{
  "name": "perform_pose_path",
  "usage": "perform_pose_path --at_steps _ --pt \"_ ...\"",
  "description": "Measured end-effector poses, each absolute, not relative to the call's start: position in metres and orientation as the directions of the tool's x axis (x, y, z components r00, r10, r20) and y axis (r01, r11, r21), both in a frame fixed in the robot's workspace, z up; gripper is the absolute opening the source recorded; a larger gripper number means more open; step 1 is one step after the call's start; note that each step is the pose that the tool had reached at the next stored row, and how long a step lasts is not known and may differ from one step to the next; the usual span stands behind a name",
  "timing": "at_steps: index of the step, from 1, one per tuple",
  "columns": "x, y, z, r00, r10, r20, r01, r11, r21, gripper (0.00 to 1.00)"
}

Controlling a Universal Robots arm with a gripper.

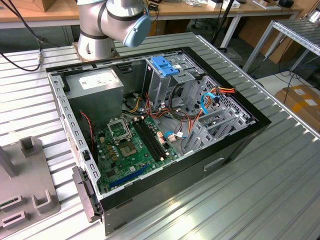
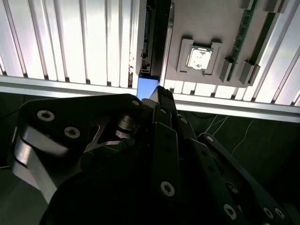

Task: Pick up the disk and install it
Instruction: 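Pick up the disk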

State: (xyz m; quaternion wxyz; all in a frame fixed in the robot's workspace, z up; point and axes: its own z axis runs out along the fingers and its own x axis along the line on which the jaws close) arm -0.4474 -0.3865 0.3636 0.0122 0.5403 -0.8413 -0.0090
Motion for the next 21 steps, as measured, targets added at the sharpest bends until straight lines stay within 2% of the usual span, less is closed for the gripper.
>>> perform_pose_path --at_steps 5,21 --pt "-0.4474 -0.3864 0.3635 -0.411 -0.912 0.000 -0.911 0.411 0.032 0.11" --pt "-0.4474 -0.3865 0.3636 -0.408 -0.913 -0.001 -0.913 0.407 0.032 0.11"
